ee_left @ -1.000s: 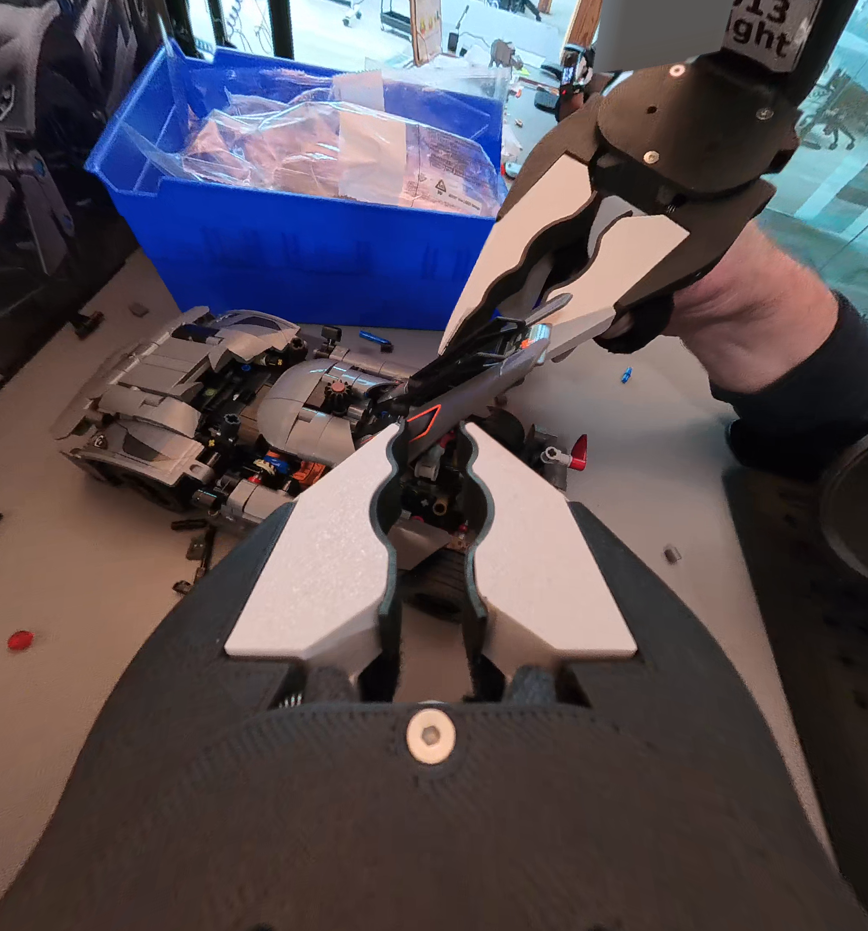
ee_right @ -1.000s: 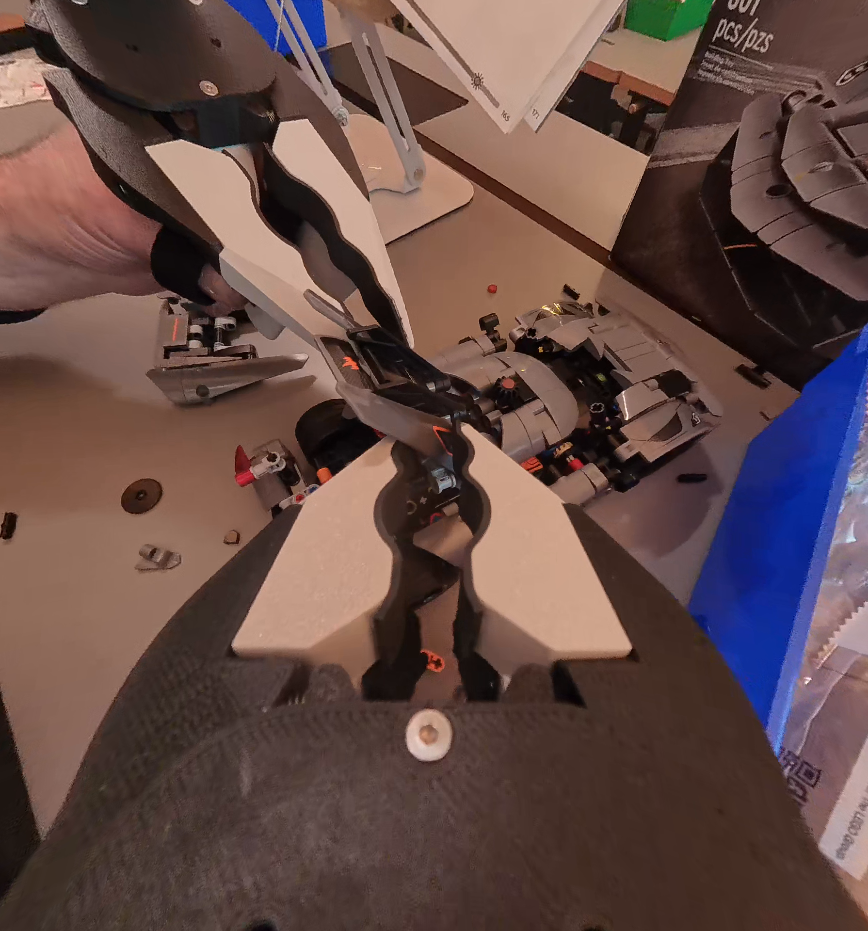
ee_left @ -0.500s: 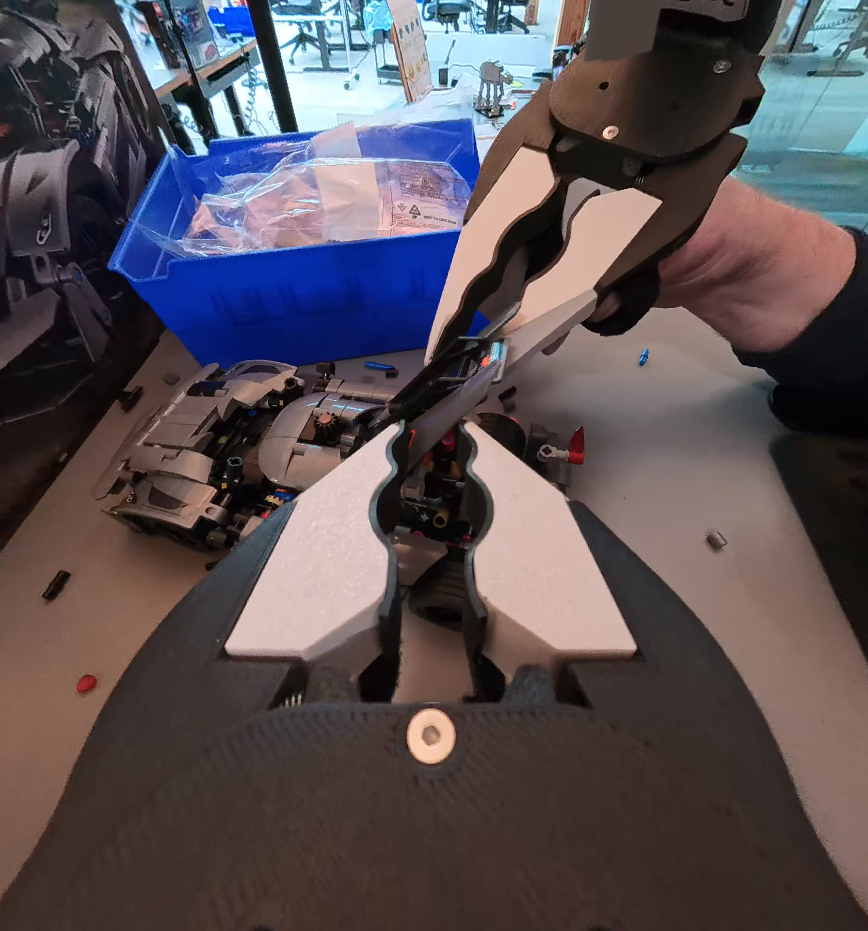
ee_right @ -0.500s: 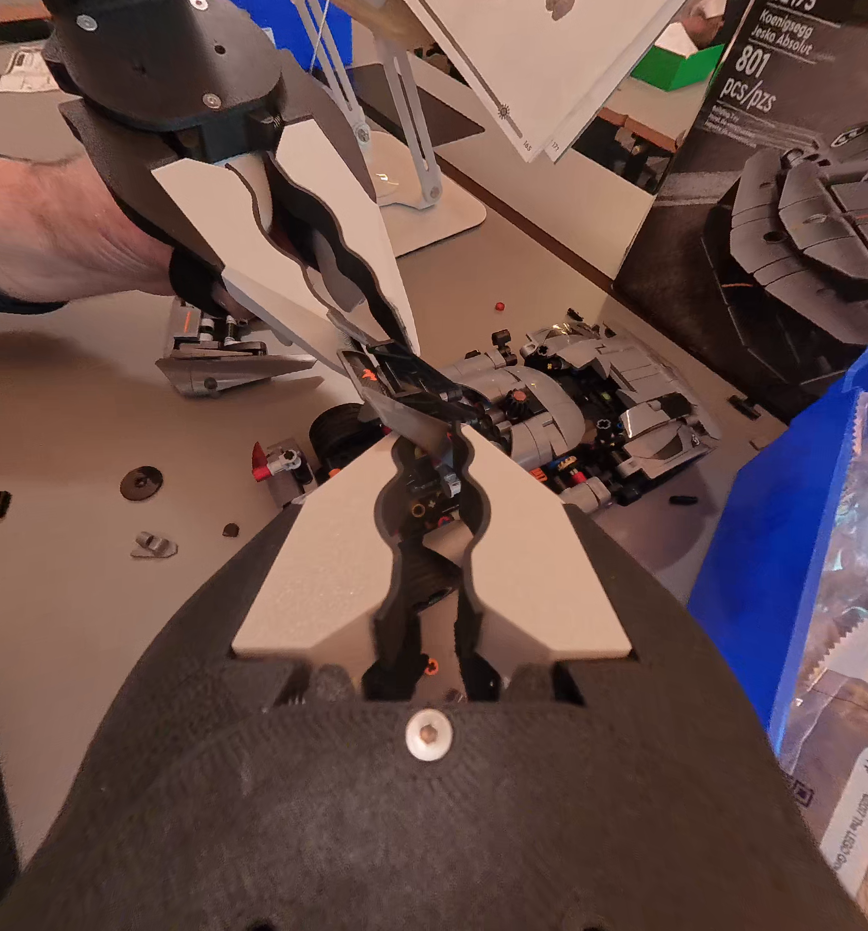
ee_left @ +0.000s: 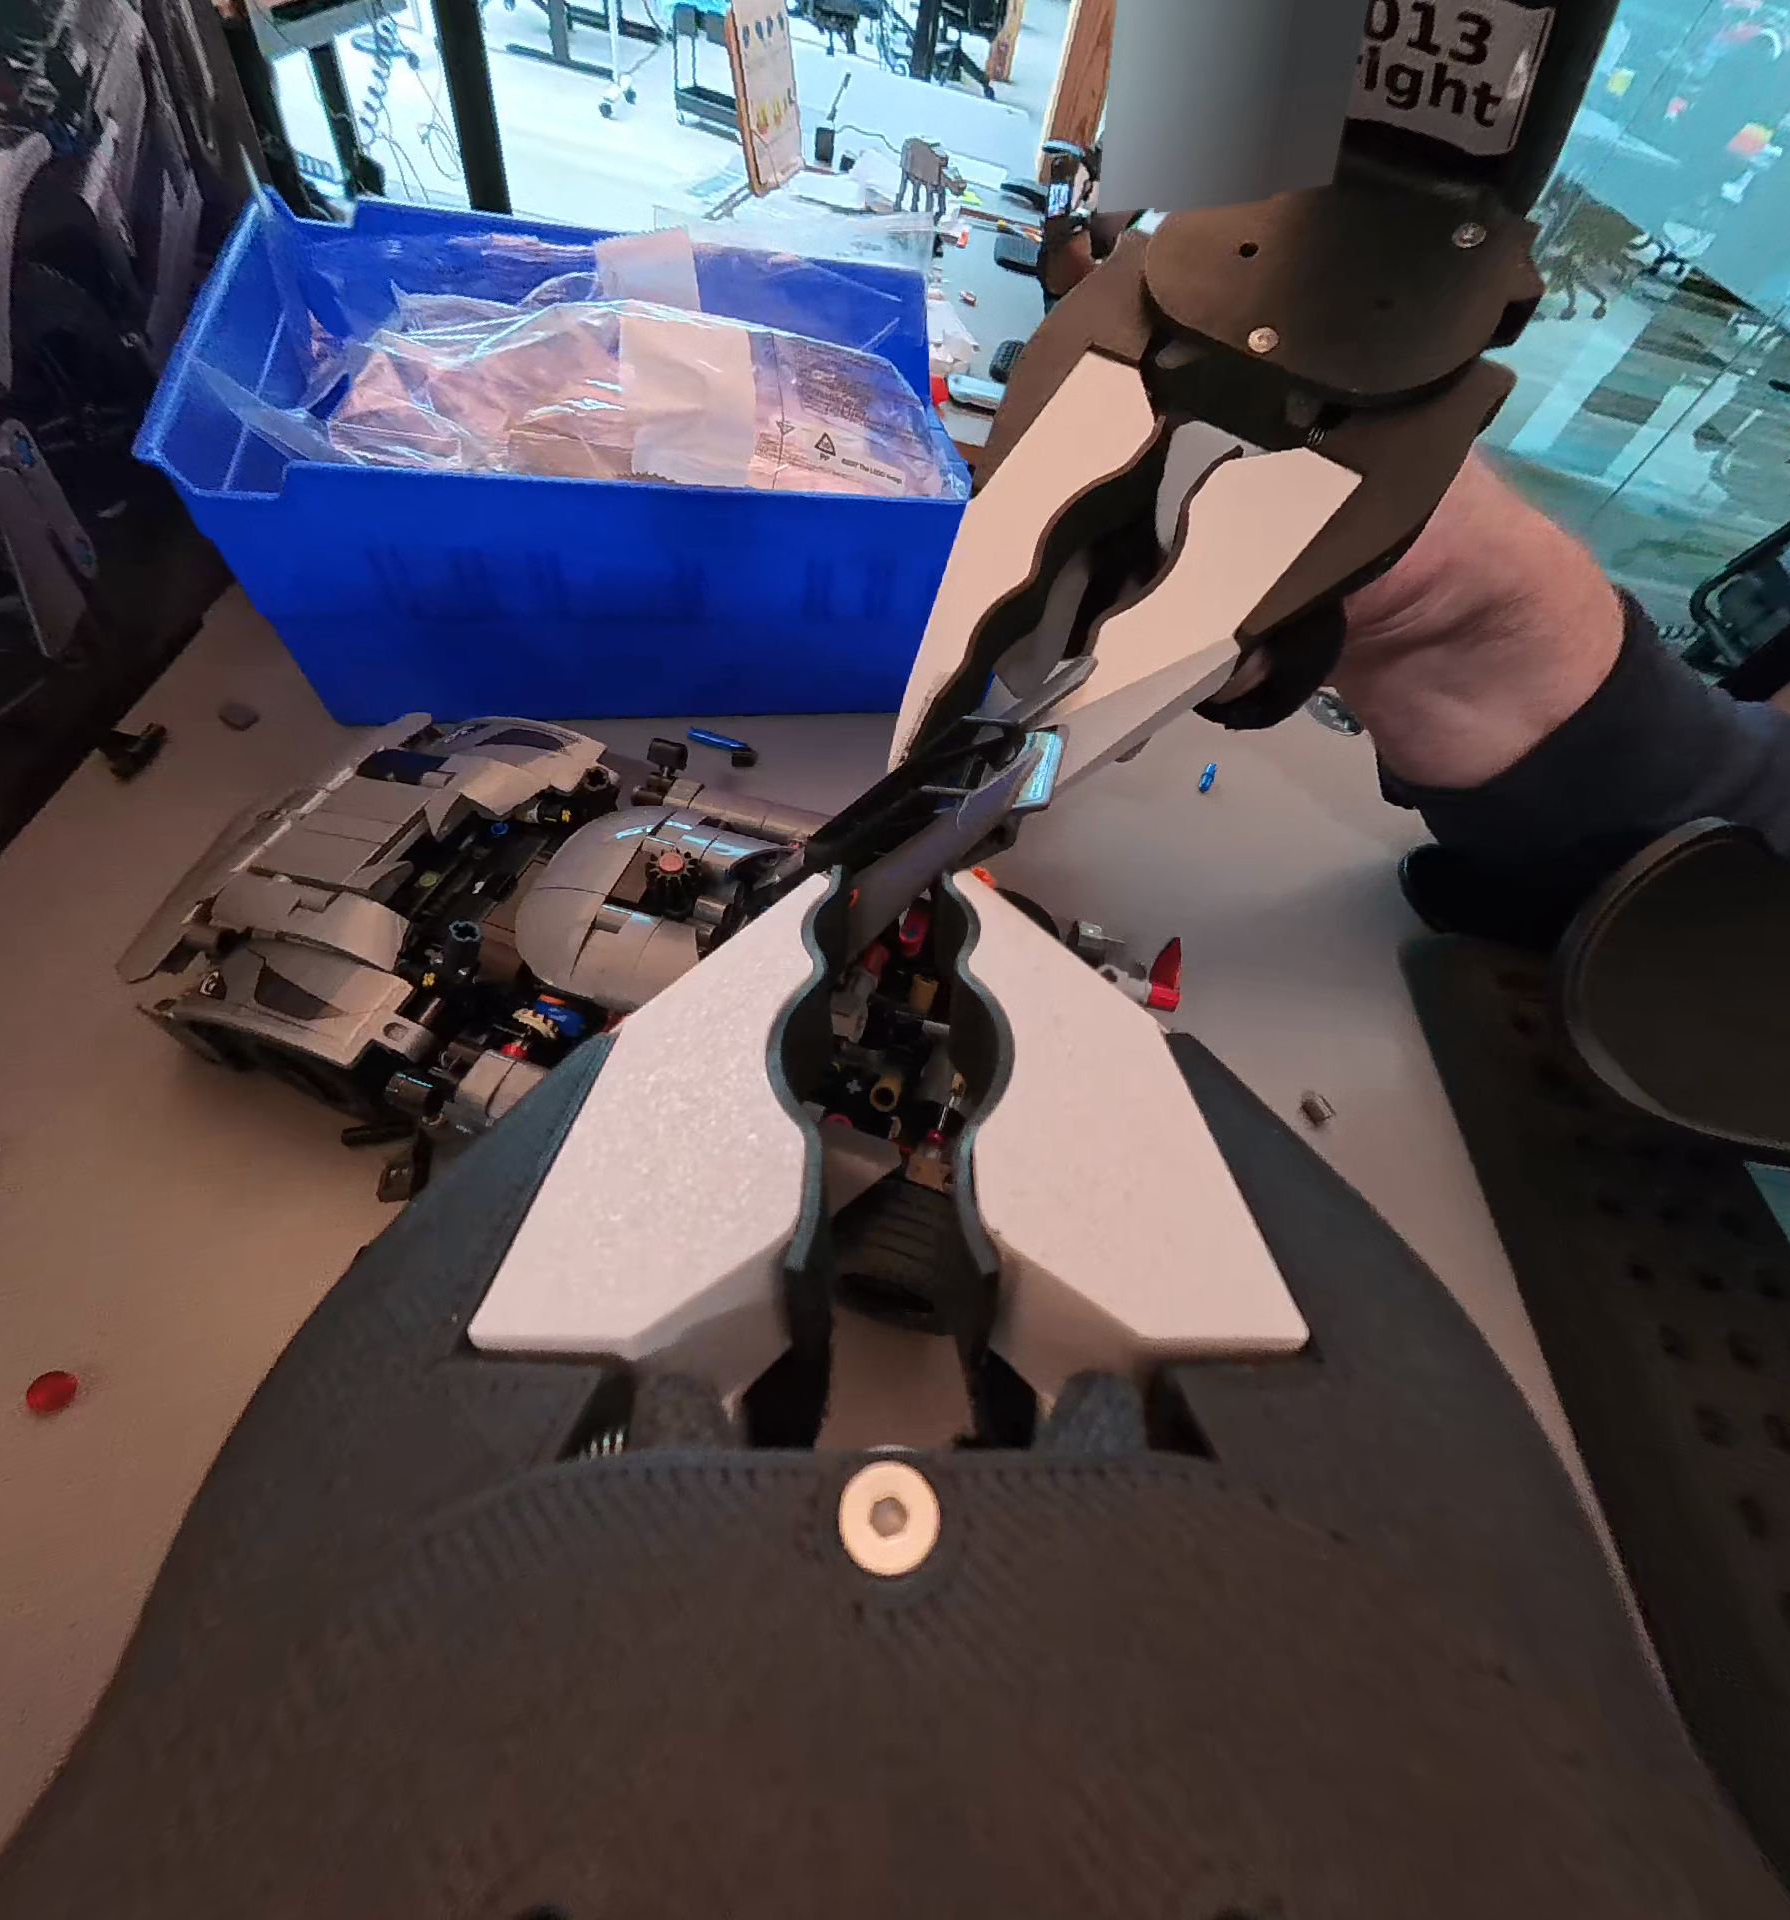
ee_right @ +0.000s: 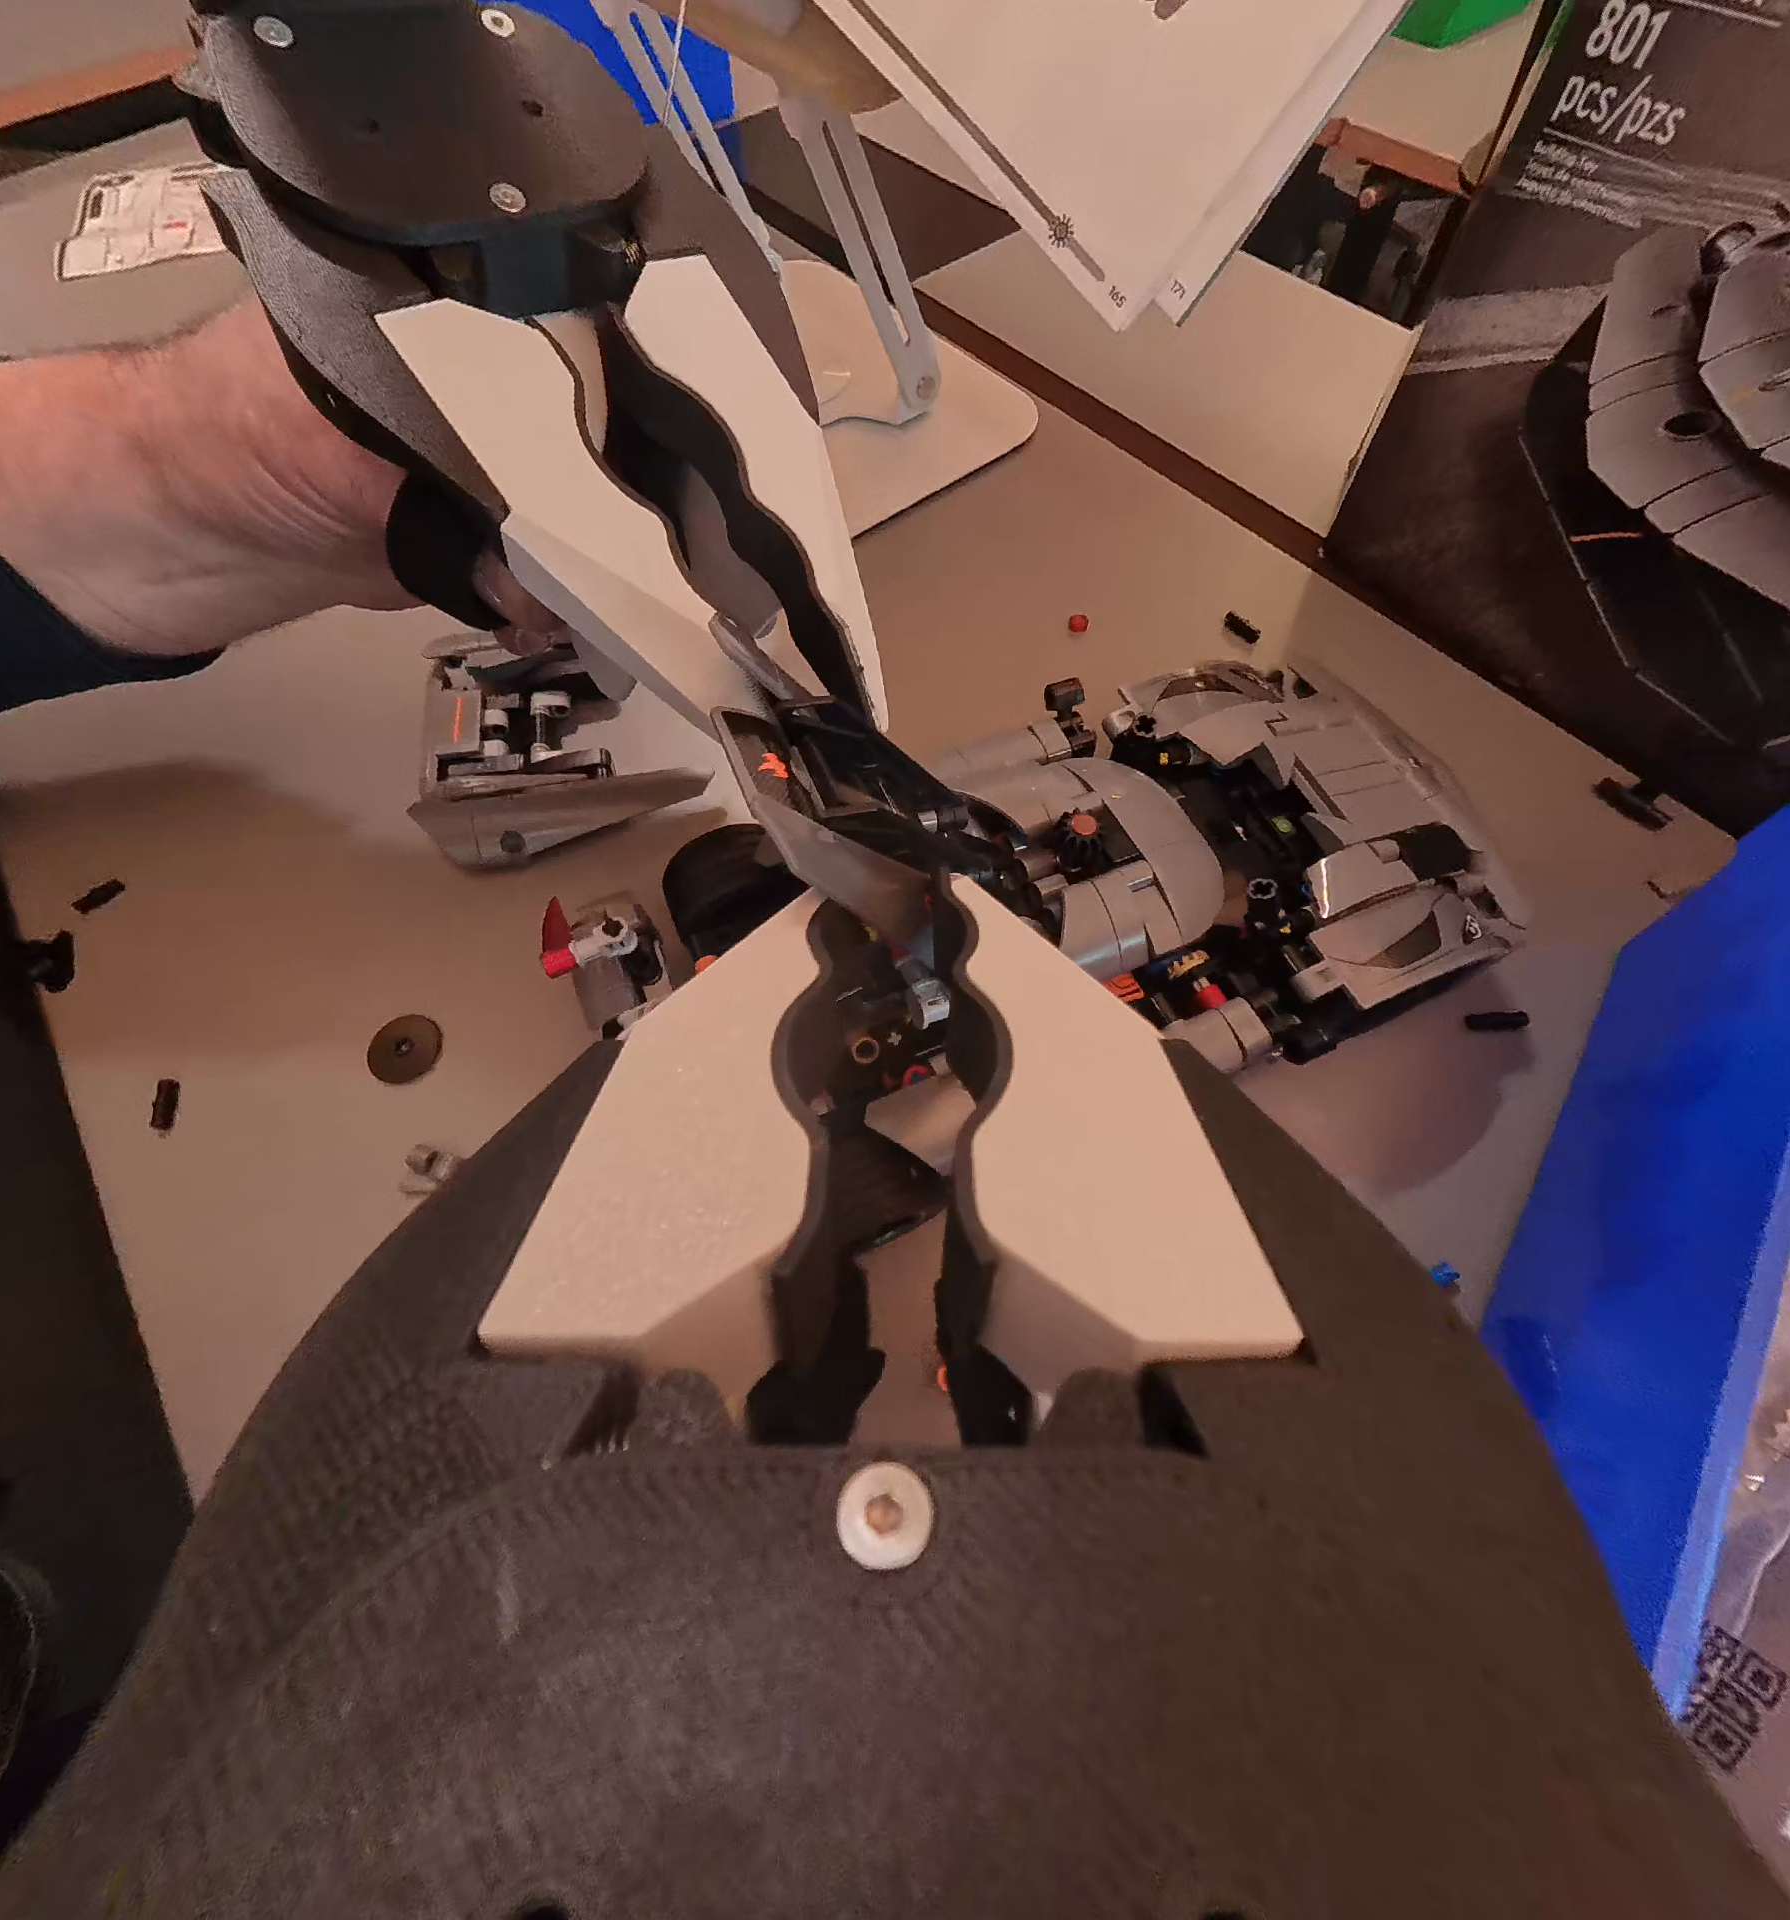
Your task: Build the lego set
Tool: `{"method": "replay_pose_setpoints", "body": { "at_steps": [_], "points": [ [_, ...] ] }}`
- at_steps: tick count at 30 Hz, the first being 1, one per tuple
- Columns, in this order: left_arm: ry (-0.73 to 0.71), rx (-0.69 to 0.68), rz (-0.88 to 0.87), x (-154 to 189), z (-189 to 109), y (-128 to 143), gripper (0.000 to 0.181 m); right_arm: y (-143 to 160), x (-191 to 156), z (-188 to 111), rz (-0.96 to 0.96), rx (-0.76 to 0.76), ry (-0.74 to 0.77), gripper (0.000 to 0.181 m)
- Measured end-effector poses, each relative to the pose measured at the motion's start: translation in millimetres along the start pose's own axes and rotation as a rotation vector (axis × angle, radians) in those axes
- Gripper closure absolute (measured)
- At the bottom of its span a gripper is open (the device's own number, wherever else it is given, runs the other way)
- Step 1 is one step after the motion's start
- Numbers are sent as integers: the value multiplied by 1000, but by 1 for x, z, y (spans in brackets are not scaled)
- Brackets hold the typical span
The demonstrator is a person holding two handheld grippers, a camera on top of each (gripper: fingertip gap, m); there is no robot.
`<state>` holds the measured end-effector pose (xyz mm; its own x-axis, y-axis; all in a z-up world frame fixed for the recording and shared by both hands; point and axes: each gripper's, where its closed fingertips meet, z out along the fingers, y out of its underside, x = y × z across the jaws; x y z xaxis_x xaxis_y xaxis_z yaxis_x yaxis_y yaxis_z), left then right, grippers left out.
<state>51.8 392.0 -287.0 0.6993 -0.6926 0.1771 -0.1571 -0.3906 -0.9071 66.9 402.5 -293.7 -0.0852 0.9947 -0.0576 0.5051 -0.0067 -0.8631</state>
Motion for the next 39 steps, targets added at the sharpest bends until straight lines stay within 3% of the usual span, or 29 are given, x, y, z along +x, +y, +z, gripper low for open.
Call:
{"method": "replay_pose_setpoints", "body": {
  "at_steps": [20,28,33,39],
  "points": [
    [-7,27,-51,-33,-26,12,168,-15,-3,40,4,-42,11,164],
    [-44,-2,-33,-29,-45,22,156,-13,-10,41,-53,-36,-7,157],
    [-115,-214,71,-12,-92,63,141,-16,-12,34,-69,6,-41,153],
    [-213,-529,316,28,-136,148,133,-17,-7,27,-40,54,-47,153]
  ]
}}
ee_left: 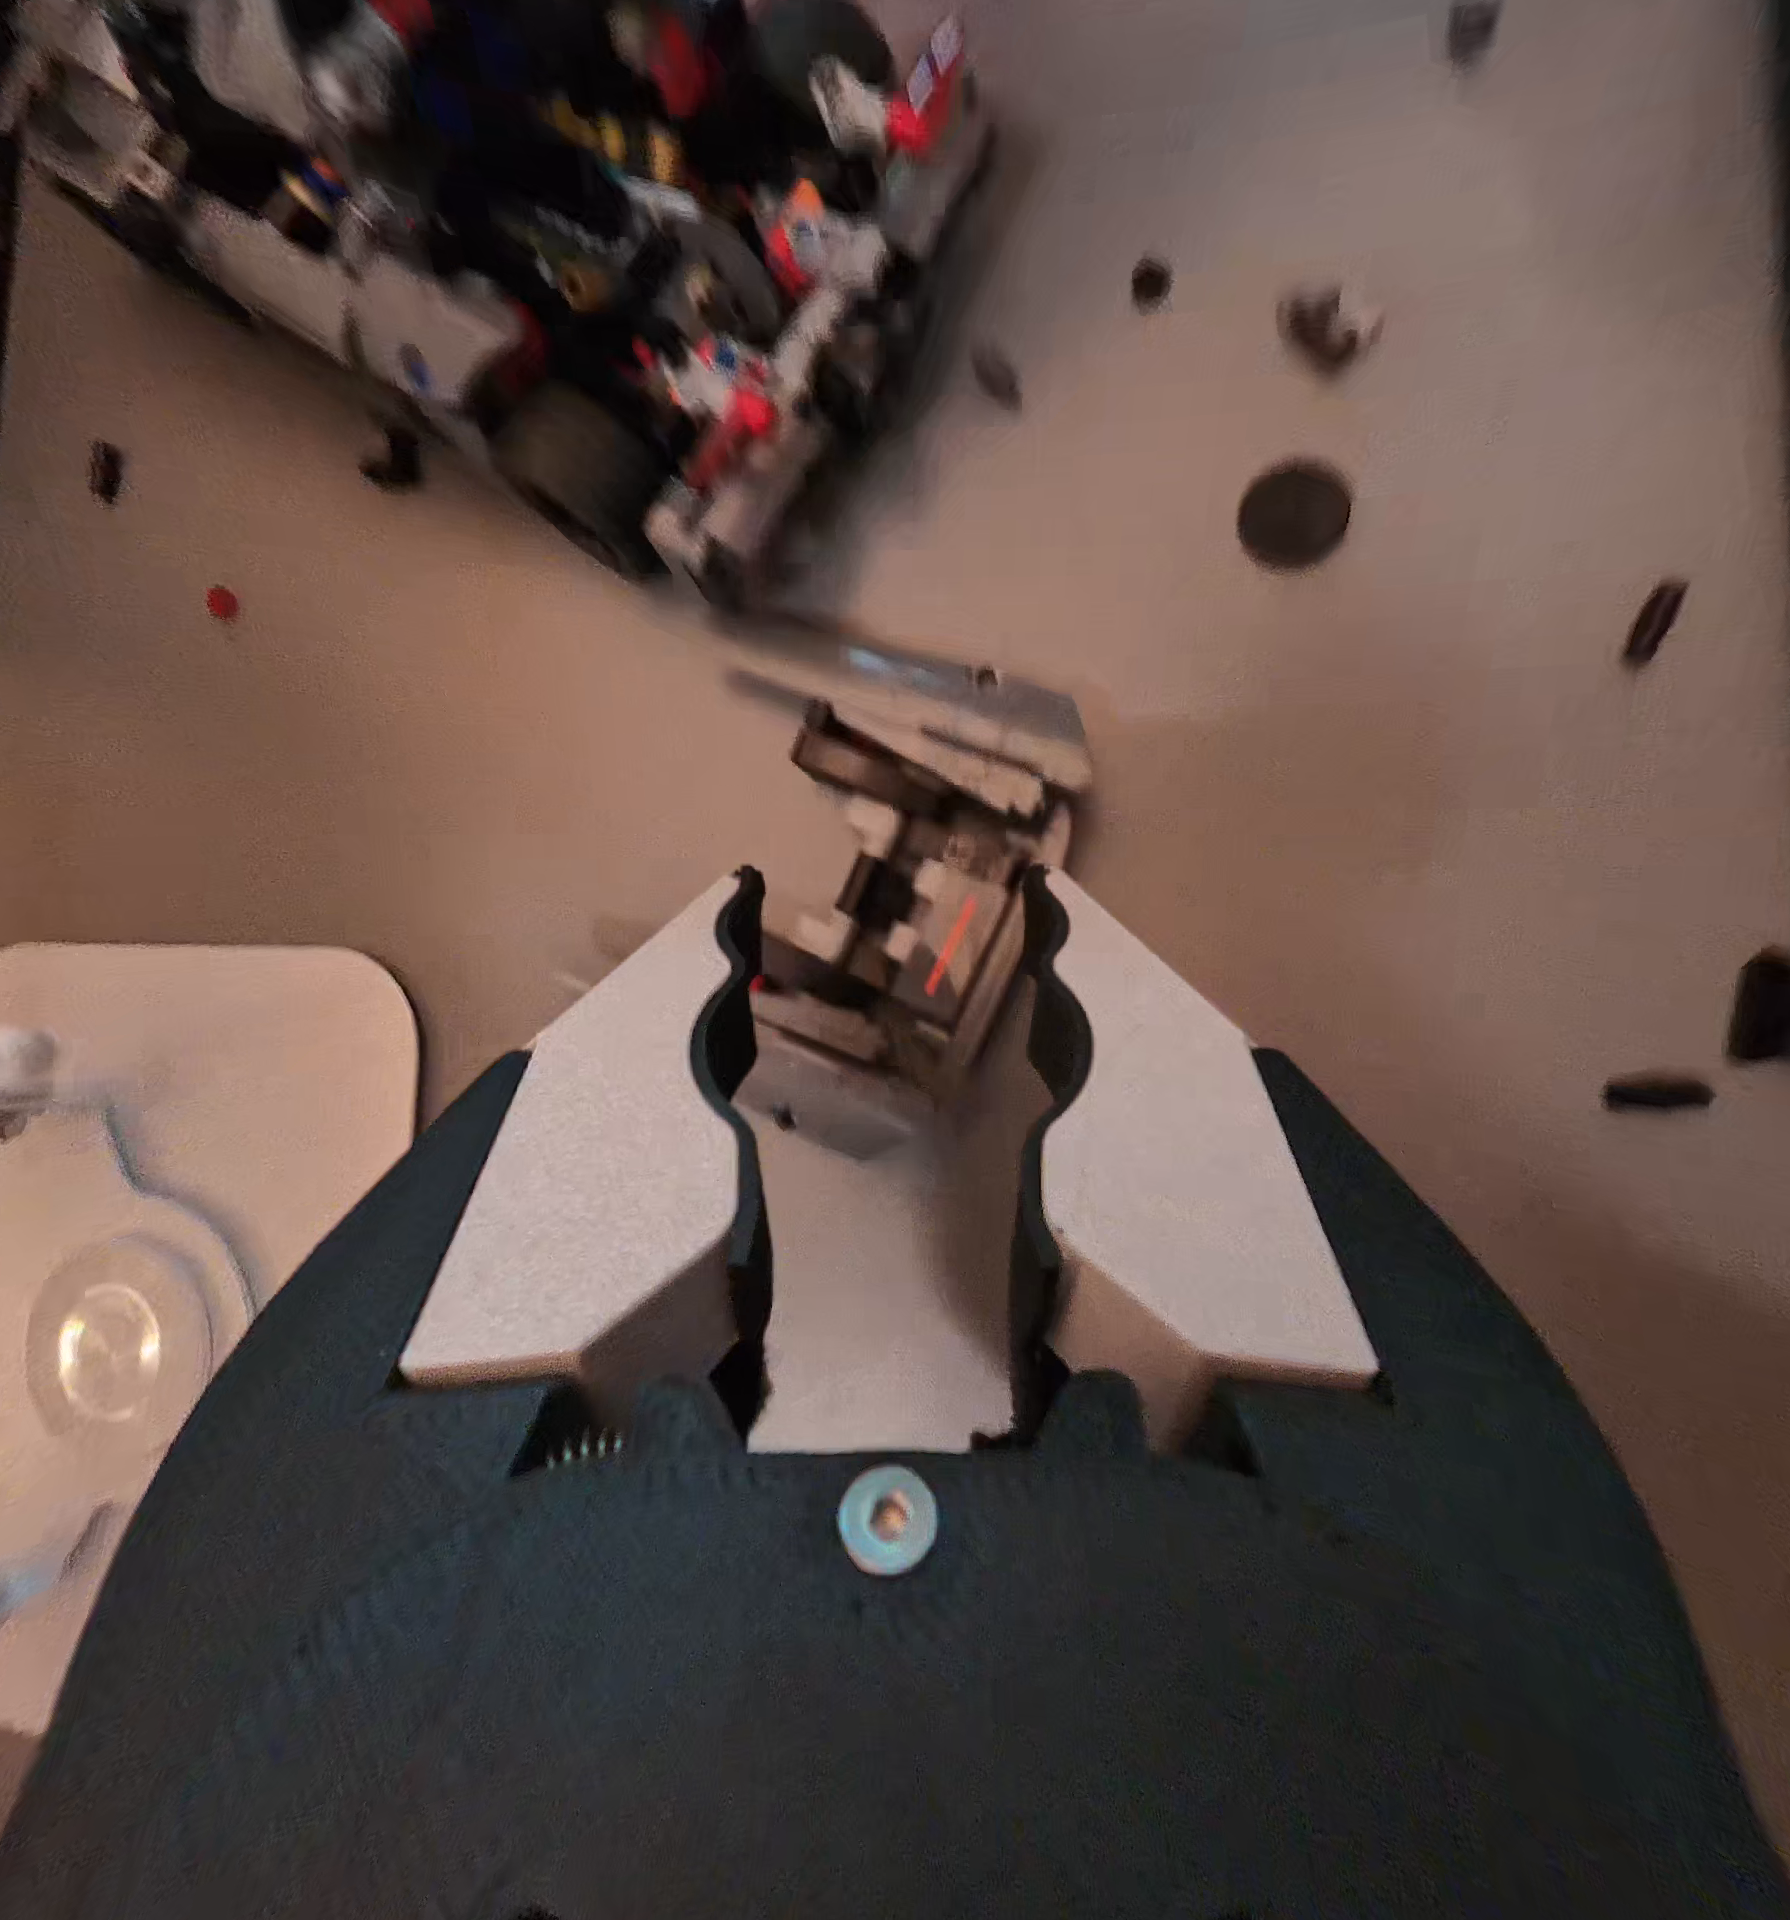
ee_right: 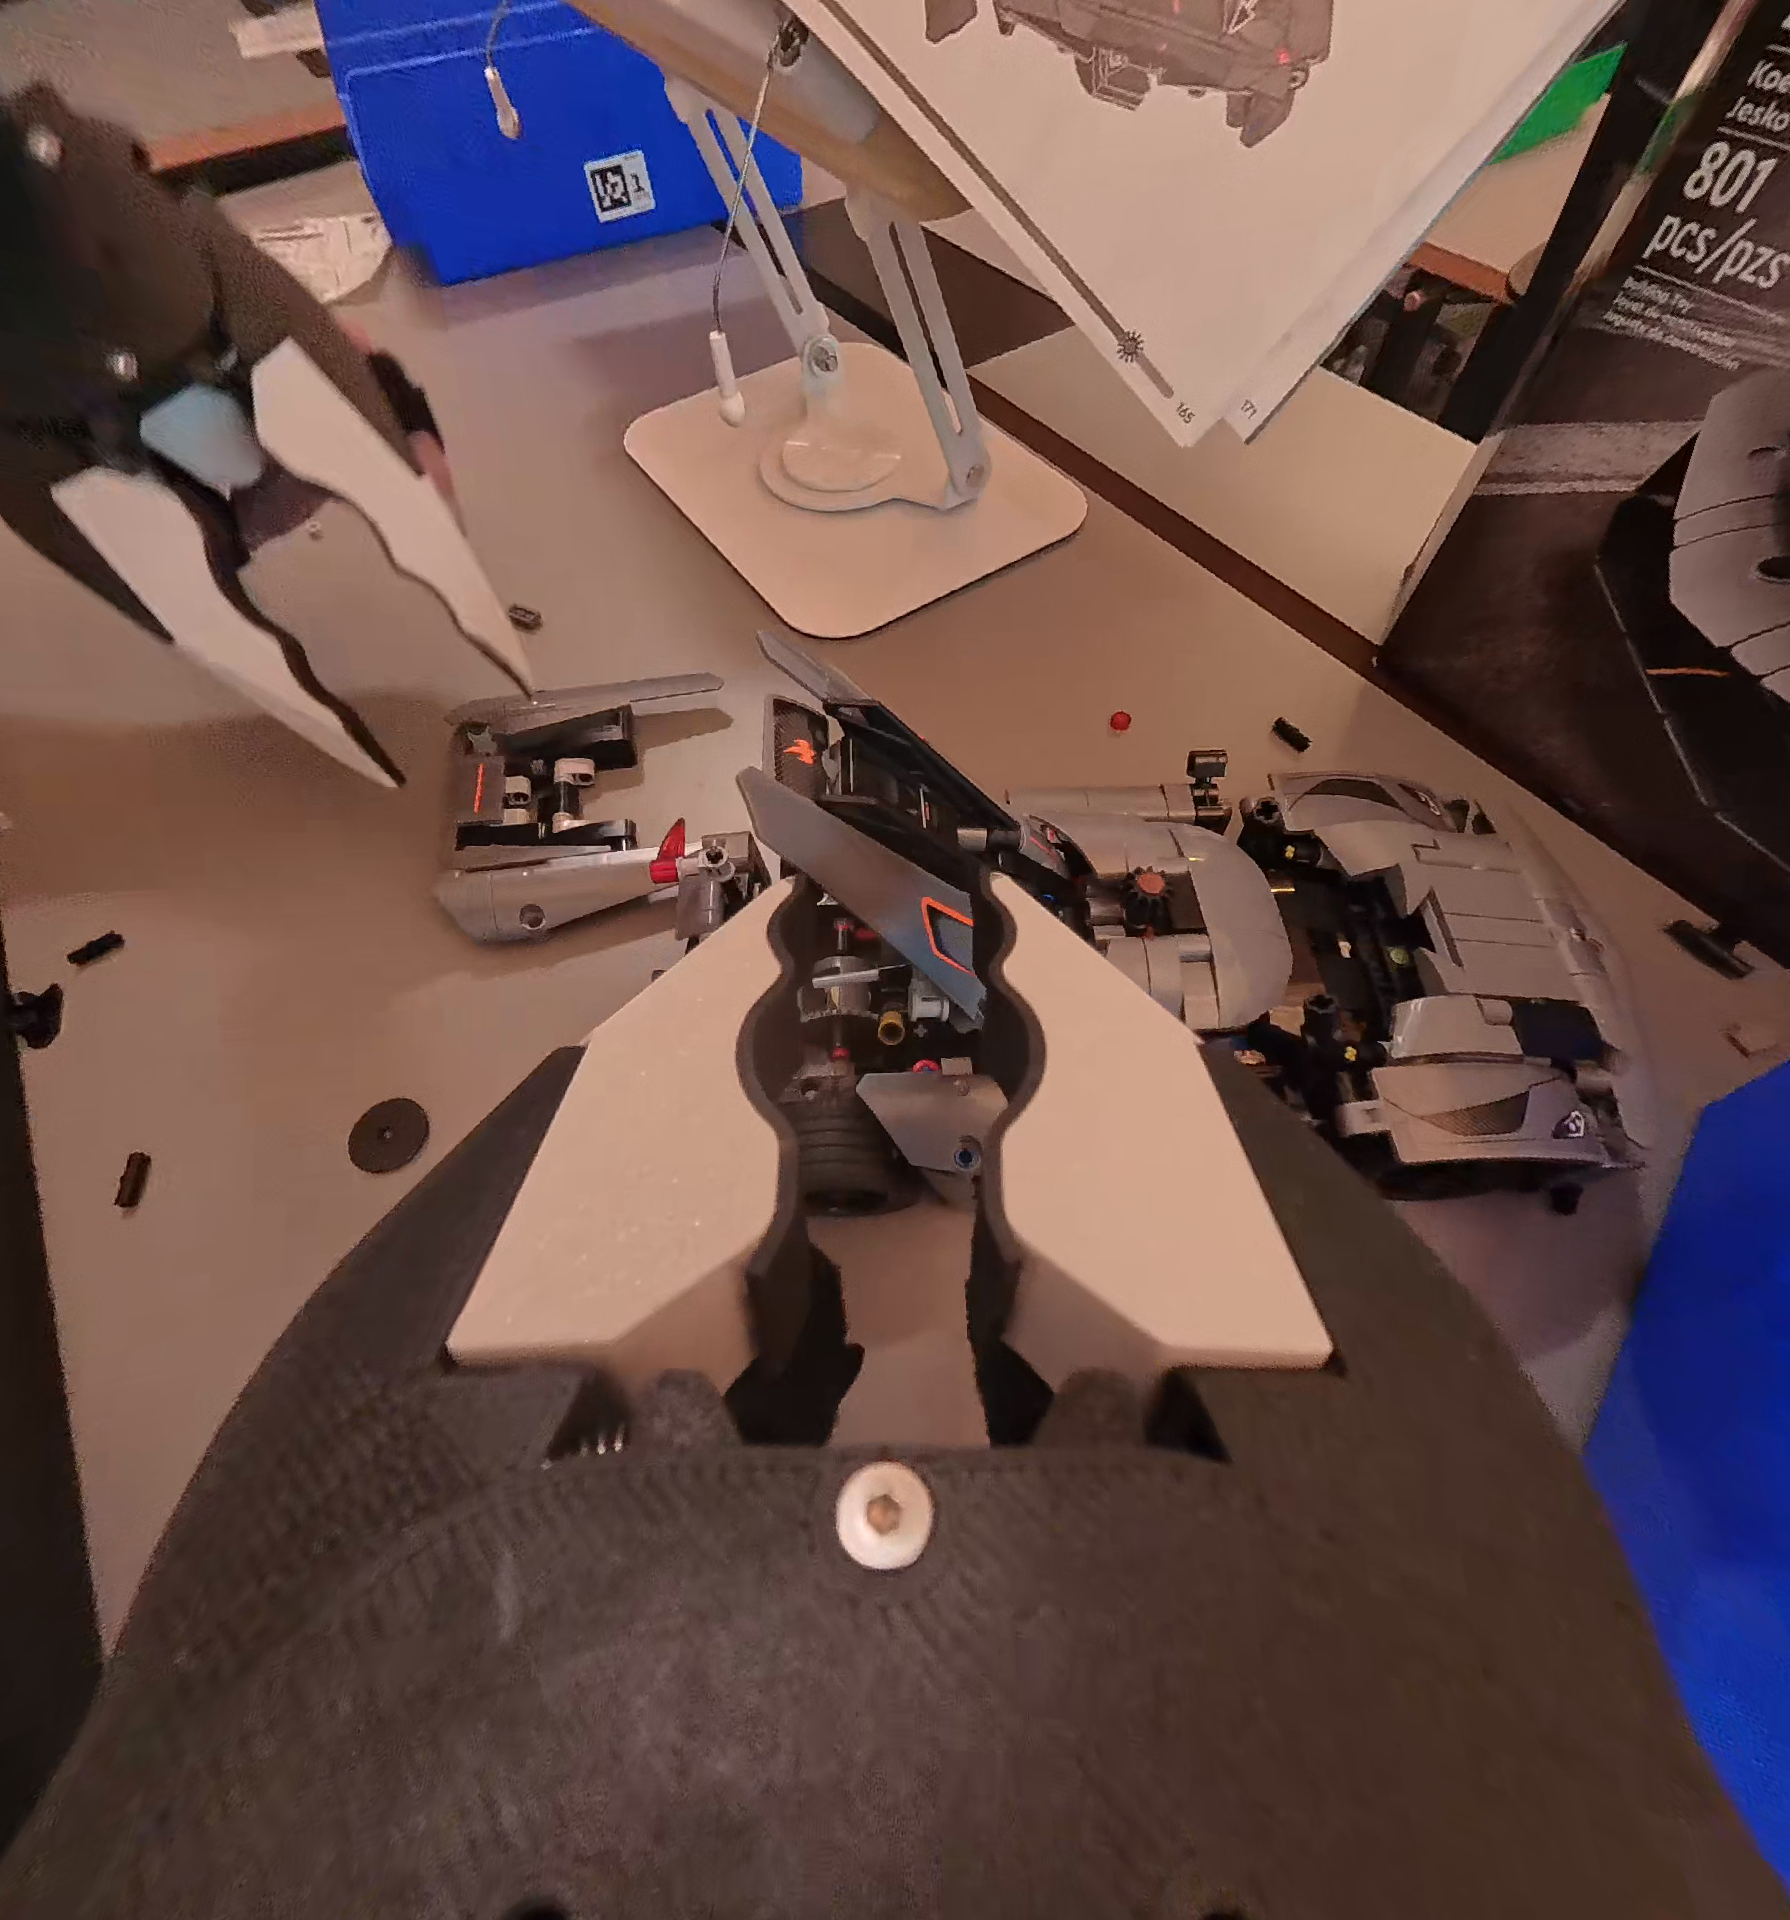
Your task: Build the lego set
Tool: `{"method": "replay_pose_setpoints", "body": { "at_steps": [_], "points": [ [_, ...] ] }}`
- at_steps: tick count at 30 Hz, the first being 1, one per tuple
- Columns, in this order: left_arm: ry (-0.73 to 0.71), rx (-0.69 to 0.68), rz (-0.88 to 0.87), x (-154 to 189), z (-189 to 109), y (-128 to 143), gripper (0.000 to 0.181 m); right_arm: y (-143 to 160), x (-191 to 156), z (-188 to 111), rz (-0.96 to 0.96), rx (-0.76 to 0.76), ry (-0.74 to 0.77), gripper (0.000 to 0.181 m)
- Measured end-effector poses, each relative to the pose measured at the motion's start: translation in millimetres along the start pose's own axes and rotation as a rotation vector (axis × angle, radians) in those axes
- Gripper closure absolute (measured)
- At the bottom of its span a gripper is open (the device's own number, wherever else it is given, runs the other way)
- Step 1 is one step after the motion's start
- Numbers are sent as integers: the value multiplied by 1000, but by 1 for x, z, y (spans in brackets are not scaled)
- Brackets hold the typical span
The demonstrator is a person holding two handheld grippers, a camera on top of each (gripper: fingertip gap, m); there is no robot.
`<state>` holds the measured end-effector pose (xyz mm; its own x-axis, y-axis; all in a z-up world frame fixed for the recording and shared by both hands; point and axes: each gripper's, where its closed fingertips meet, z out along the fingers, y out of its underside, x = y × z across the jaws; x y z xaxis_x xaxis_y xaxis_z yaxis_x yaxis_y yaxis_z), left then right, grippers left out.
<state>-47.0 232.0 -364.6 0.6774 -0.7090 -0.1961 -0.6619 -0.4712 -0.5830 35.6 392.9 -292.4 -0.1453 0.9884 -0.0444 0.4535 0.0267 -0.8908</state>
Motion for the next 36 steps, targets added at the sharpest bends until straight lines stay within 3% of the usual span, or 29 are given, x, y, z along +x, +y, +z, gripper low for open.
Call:
{"method": "replay_pose_setpoints", "body": {
  "at_steps": [6,16,27,36],
  "points": [
    [-10,-115,66,17,19,38,134,0,2,0,-5,16,17,155],
    [-35,-12,57,7,20,34,153,2,7,-6,-9,57,32,157],
    [-137,35,76,0,18,33,157,6,15,-15,-40,102,74,161],
    [-142,81,93,-1,3,15,158,-19,-22,-18,-273,168,61,165]
  ]
}}
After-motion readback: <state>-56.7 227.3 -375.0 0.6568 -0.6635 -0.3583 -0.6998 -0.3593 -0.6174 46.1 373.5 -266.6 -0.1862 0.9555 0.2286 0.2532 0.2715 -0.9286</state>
